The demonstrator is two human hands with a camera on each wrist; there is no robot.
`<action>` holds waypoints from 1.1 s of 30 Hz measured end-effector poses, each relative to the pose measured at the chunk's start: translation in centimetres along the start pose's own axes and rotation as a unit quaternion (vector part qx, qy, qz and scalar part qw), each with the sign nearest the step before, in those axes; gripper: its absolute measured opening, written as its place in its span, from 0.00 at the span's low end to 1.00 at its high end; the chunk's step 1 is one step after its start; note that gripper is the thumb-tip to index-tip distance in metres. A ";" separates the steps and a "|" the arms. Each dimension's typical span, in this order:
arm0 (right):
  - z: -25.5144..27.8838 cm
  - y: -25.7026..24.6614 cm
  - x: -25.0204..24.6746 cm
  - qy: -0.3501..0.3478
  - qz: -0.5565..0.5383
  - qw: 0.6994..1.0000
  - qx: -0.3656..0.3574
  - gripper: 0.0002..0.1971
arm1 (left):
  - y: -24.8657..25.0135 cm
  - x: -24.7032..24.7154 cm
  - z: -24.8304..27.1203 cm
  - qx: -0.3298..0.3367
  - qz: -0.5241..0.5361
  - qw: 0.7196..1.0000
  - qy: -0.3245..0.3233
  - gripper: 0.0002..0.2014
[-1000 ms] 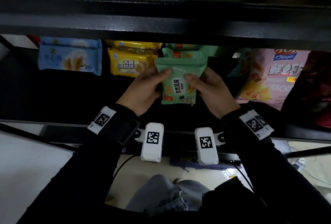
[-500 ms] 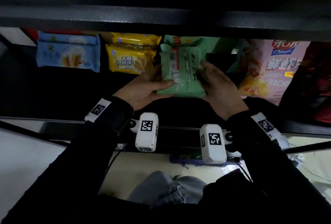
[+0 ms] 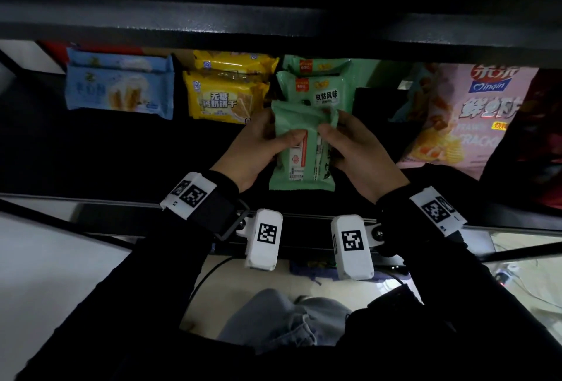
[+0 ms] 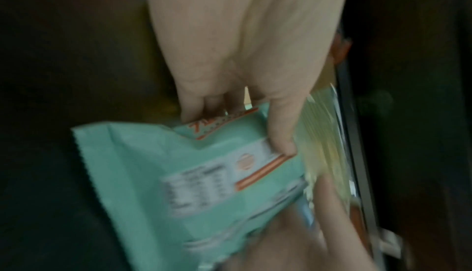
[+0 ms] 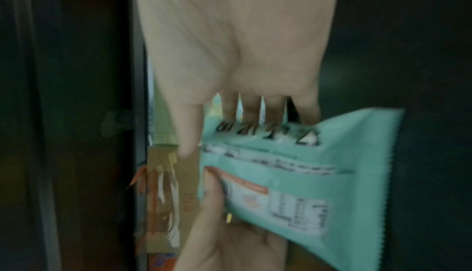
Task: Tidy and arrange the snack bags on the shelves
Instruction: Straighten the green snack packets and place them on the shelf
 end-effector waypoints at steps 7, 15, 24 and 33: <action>-0.2 -0.6 0.5 0.009 0.020 1.000 -0.013 0.11 | 0.3 -0.8 -0.3 0.012 0.042 0.997 0.067 0.05; -0.9 -2.4 0.0 0.063 0.015 0.996 -0.059 0.03 | -0.1 0.6 0.0 -0.037 0.172 0.984 0.033 0.11; -0.4 -2.2 -0.8 0.036 -0.008 0.999 -0.038 0.14 | 0.4 -1.8 0.1 -0.076 0.247 0.964 0.069 0.22; 0.2 -3.5 1.4 -0.013 0.084 0.991 -0.102 0.16 | 0.2 0.3 1.2 -0.102 0.276 0.955 0.026 0.18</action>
Point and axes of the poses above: each hand's wrist, its own z-axis away from the middle knuckle, its own x-axis out of the palm, y = z × x, the point moved 9 cm from there along -z, towards the middle knuckle, and after that the axes turned 9 degrees about y, right-handed, at the moved point
